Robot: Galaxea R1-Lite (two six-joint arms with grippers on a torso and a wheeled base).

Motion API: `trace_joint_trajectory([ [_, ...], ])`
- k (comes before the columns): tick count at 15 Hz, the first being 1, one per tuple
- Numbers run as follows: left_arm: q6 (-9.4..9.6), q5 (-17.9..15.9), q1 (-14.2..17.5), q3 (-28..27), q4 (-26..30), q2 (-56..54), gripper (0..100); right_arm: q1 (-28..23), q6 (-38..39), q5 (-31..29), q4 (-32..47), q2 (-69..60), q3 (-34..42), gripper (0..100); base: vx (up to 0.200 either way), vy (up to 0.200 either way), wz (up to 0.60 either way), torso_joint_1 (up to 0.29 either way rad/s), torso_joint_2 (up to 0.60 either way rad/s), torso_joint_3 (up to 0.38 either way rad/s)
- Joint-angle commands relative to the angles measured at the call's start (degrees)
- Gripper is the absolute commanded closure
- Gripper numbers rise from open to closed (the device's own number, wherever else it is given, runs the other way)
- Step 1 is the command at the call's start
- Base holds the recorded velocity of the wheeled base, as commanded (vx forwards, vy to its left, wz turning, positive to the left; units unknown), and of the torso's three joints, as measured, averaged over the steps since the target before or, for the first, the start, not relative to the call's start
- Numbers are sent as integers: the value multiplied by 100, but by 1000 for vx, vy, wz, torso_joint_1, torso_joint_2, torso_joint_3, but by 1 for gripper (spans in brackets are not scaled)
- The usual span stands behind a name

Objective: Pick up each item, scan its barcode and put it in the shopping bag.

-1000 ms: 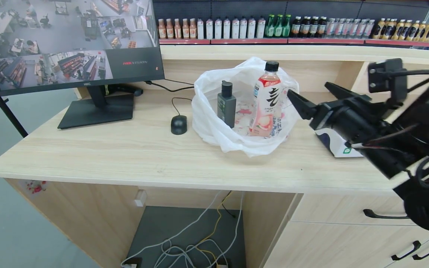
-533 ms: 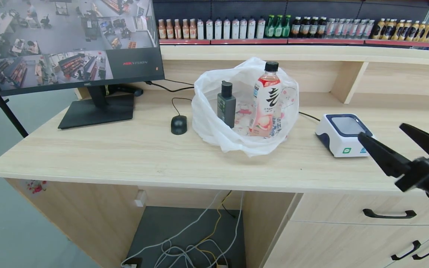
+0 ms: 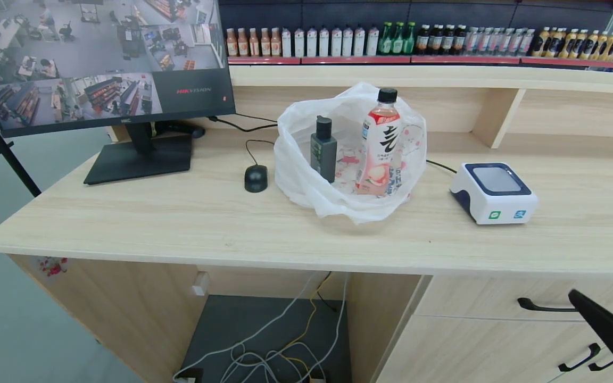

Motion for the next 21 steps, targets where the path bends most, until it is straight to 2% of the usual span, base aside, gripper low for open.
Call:
trace_joint_trajectory([
  [1,2,0,0,0,0,-2,0,8,-68,-38,2884,-2869,-110,0,0,0,0,0,0,0],
  [3,2,0,0,0,0,-2,0,17,-183,-12,4642,-4021,-452,0,0,0,0,0,0,0],
  [4,2,0,0,0,0,-2,0,26,-226,-12,5143,-4363,-540,0,0,0,0,0,0,0],
  [5,2,0,0,0,0,-2,0,52,-270,-30,5328,-4548,-532,0,0,0,0,0,0,0],
  [9,2,0,0,0,0,-2,0,70,-499,-30,5310,-4627,-277,0,0,0,0,0,0,0],
  [12,2,0,0,0,0,-2,0,26,-262,-117,5336,-4434,-285,0,0,0,0,0,0,0],
  [13,2,0,0,0,0,-2,0,-264,-174,-530,5336,-4188,-285,0,0,0,0,0,0,0],
  [16,20,0,-9,0,0,-2,0,-1222,-139,-548,5328,-3757,-294,0,0,0,0,0,0,0],
  [18,20,0,-9,0,0,-2,0,-1714,292,-504,5336,-4003,-285,0,0,0,0,0,0,0],
  [21,2,0,-9,0,0,-2,0,-1565,310,85,5240,-4812,-180,0,0,0,0,0,0,0],
])
